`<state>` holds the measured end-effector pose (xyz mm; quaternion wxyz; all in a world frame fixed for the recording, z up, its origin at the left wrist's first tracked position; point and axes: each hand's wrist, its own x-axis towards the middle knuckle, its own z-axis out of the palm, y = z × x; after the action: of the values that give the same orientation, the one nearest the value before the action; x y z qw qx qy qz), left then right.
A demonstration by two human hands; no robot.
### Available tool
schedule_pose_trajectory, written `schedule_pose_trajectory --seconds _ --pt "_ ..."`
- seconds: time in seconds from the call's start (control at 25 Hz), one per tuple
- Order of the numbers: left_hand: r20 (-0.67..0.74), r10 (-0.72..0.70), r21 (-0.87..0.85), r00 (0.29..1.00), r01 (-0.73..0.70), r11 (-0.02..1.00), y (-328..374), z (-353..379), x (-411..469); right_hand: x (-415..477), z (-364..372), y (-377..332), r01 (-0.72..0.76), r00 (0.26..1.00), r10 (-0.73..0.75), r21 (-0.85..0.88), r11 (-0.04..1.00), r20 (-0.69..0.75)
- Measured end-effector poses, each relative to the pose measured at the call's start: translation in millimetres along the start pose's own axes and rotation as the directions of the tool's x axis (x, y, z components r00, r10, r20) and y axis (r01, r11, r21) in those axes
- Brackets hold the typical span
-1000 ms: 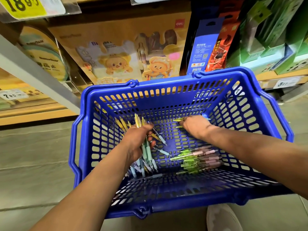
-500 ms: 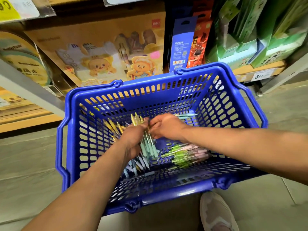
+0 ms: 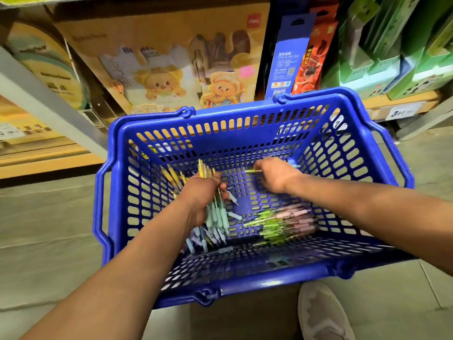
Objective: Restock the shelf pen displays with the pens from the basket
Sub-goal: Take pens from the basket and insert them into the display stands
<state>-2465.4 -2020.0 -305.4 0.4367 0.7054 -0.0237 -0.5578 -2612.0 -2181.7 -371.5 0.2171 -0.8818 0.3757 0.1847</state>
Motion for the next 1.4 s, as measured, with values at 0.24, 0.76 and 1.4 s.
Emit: schedule_pose_trajectory --seconds 0.24,0.76,1.4 --pt "0.082 0.006 -0.002 0.997 -0.006 1.000 7 -9 -16 19 3 27 0.081 0.995 -0.054 -0.387 0.919 0.078" --pt "0.010 -0.062 -0.228 0.998 0.062 0.972 7 -3 -4 10 -16 6 0.204 0.979 -0.190 -0.264 0.943 0.077" --pt "-0.088 0.109 0.236 0.990 -0.086 0.968 -11 12 2 -55 -7 -58 0.134 0.966 -0.225 0.498 0.857 0.128"
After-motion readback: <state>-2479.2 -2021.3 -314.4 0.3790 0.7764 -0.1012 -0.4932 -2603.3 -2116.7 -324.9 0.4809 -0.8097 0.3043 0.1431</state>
